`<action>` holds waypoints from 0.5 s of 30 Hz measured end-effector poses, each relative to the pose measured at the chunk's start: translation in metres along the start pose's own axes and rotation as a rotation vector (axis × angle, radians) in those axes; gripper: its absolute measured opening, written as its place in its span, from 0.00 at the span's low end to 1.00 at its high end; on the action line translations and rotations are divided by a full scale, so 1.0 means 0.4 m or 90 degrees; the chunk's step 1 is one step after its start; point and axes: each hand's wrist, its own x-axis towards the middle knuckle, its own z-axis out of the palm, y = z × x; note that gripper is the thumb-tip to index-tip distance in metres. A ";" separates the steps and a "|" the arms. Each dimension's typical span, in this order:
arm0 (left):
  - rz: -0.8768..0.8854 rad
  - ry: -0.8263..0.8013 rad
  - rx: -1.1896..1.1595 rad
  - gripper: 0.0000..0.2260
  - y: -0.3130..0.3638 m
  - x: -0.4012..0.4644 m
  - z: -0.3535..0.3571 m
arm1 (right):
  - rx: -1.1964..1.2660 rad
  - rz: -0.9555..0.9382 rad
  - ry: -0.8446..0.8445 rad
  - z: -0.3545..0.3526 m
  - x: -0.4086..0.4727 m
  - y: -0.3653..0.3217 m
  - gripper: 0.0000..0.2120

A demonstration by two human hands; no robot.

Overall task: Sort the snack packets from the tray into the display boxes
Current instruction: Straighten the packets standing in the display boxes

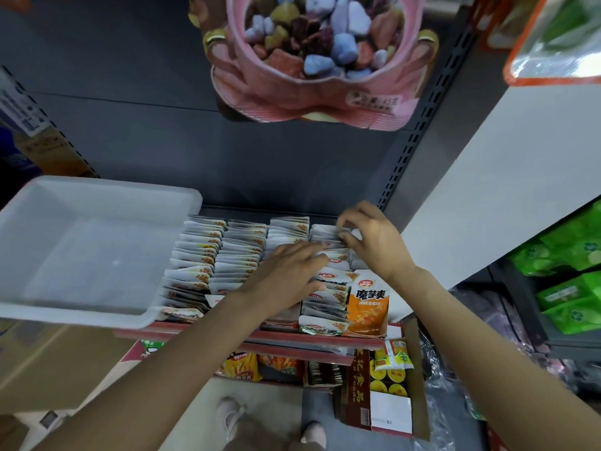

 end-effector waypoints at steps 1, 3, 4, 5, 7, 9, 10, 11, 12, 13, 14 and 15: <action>0.003 0.005 0.007 0.16 -0.001 -0.002 0.003 | -0.004 -0.016 -0.001 -0.007 -0.008 -0.001 0.05; 0.005 0.010 0.015 0.15 -0.002 -0.004 0.007 | -0.030 -0.025 -0.046 -0.016 -0.018 0.002 0.03; 0.005 0.009 0.016 0.16 -0.003 -0.005 0.008 | -0.047 -0.021 -0.070 -0.016 -0.021 0.008 0.05; 0.005 0.009 0.013 0.16 -0.004 -0.004 0.009 | -0.058 -0.011 -0.085 -0.015 -0.022 0.013 0.07; 0.007 0.016 0.011 0.16 -0.003 -0.003 0.008 | -0.071 0.012 -0.089 -0.013 -0.021 0.015 0.09; 0.013 0.025 0.018 0.17 0.000 -0.002 0.010 | -0.088 0.014 -0.069 -0.010 -0.019 0.012 0.09; 0.013 0.026 0.018 0.17 0.001 -0.003 0.011 | -0.089 0.010 -0.056 -0.008 -0.020 0.010 0.08; 0.015 0.032 0.017 0.17 0.002 -0.004 0.012 | -0.084 0.001 -0.043 -0.005 -0.021 0.008 0.07; 0.024 0.049 0.023 0.16 0.003 -0.005 0.014 | -0.080 -0.009 -0.030 -0.001 -0.024 0.006 0.06; 0.033 0.065 0.034 0.15 0.004 -0.006 0.015 | -0.078 -0.020 -0.016 0.005 -0.027 0.006 0.06; 0.036 0.073 0.042 0.14 0.005 -0.006 0.013 | -0.079 -0.026 -0.006 0.010 -0.031 0.005 0.06; 0.035 0.072 0.040 0.14 0.006 -0.008 0.012 | -0.078 -0.026 0.000 0.015 -0.034 0.005 0.06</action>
